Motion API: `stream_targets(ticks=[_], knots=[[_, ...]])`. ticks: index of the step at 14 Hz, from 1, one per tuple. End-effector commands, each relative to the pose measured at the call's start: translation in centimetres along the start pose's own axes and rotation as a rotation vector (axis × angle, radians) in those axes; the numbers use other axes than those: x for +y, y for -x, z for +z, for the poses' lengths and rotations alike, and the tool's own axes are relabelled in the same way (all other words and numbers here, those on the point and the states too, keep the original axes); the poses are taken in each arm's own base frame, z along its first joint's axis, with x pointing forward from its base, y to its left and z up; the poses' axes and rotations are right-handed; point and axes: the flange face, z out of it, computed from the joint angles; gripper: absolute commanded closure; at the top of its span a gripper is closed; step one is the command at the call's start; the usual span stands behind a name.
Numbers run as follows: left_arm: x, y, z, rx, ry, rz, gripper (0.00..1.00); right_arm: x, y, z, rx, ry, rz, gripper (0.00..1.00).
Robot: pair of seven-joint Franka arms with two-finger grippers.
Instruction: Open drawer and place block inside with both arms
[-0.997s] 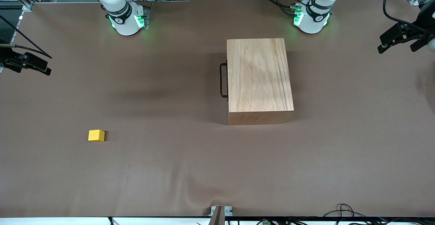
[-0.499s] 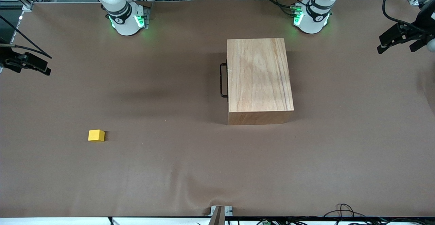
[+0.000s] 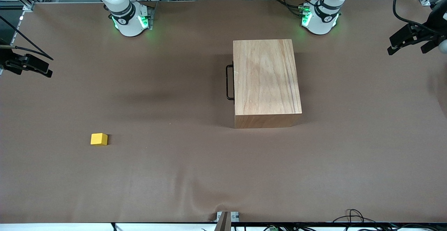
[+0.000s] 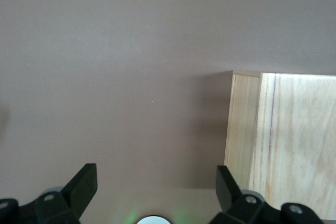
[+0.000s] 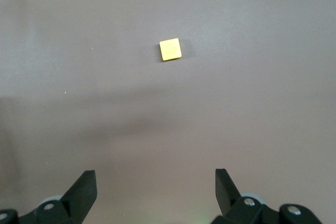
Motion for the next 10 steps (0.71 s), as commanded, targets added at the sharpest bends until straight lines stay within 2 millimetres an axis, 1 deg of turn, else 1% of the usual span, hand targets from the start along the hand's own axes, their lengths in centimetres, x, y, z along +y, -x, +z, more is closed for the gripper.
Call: stream_targets(ticks=[1,10], knots=[[-0.28,0.03,-0.37,-0.002,-0.019,0.018,0.00,-0.13,-0.26,-0.27,0.006,0.007,0.007,0.00],[-0.13,-0.01,-0.29,-0.004,-0.019,0.027,0.00,-0.21,-0.26,-0.27,0.006,0.007,0.007,0.00]])
